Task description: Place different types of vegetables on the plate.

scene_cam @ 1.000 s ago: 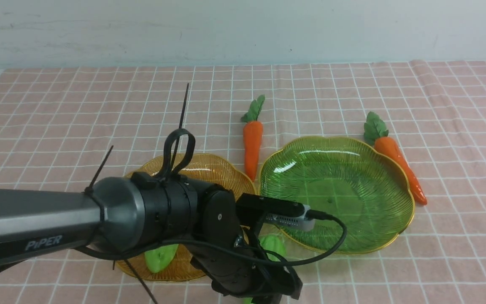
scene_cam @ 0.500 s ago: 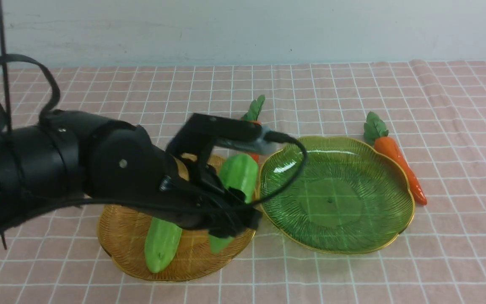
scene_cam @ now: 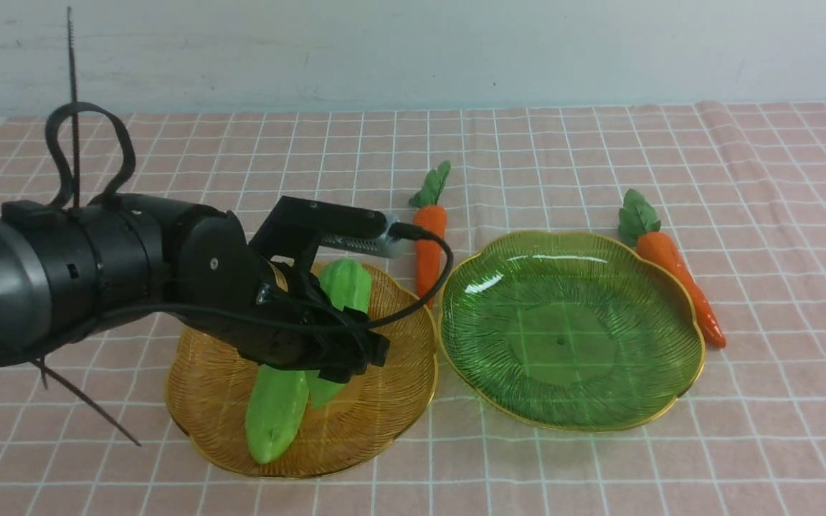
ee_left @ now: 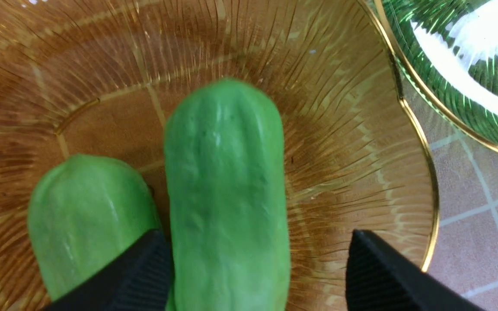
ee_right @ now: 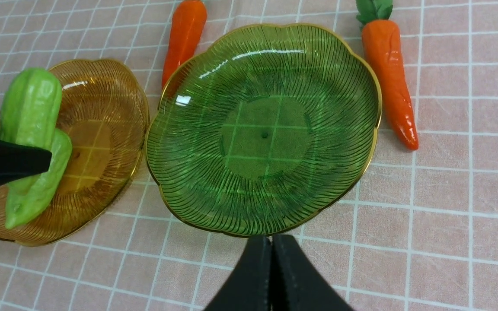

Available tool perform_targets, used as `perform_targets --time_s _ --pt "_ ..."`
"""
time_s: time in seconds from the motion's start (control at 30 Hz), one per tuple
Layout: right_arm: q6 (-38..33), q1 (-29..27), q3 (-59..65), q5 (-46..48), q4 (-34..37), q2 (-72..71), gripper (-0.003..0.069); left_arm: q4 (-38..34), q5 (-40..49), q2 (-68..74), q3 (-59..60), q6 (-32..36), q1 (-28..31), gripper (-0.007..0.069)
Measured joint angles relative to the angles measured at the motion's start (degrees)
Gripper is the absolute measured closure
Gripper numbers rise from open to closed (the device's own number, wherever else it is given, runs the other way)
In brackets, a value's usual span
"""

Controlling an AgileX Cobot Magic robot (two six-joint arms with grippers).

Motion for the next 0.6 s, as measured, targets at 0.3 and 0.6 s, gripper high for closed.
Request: perform_targets --time_s 0.3,0.6 --pt "-0.3 12.7 -13.1 -5.4 -1.2 17.9 0.0669 0.2 9.1 -1.5 -5.4 -0.1 0.0 0.0342" --pt "3.3 20.1 -43.0 -4.5 -3.9 51.2 0.0526 11.1 18.2 -18.4 -7.1 -4.7 0.0 0.0628"
